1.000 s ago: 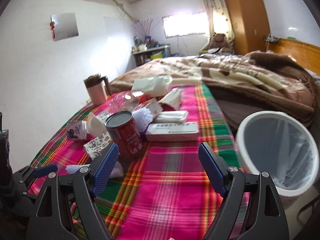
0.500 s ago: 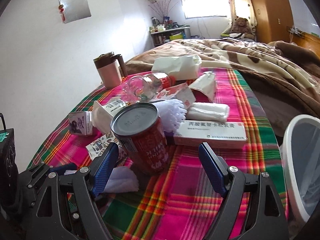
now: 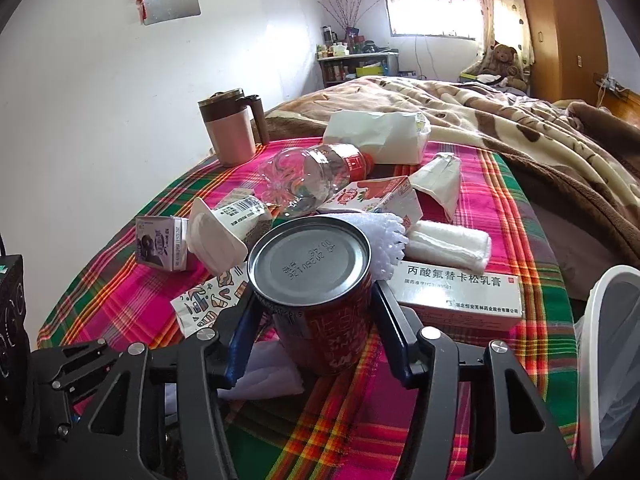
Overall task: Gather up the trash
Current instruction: 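Lift the foam sleeve with the left tool while the right tool carries the can toward the white bin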
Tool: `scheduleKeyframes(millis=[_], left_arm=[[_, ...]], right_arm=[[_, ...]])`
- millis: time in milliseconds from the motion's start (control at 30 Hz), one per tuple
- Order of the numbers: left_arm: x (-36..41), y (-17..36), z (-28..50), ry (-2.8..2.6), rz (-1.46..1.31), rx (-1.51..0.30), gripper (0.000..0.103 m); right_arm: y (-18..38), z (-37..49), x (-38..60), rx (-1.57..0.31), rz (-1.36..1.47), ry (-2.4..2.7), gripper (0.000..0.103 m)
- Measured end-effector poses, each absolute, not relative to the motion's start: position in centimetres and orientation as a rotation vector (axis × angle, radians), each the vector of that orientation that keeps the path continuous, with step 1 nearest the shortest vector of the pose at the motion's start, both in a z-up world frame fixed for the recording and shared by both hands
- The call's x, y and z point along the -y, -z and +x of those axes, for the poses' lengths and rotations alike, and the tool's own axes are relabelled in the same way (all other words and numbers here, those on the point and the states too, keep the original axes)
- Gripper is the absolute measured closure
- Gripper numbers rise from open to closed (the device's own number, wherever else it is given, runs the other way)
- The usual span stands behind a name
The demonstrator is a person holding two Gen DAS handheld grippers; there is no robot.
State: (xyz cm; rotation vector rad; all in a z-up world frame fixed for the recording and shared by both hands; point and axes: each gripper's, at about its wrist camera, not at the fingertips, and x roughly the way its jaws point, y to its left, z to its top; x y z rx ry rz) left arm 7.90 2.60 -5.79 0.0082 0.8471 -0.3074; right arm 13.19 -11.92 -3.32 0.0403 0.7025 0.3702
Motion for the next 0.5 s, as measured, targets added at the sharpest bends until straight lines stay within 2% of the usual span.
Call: scheduleKeyframes(millis=[200,500], left_arm=[[-2.8,5.7,7.6,0.305,-0.025,-0.851,0.072],[-2.2,4.2,6.3,0.282,-0.023,-0.804,0.072]], right_arm=[[3.1,12.7,12.3,-0.681,0.045,-0.365,0.047],[2.2,11.3,14.3,-0.639,0.107,-0.345,0.047]])
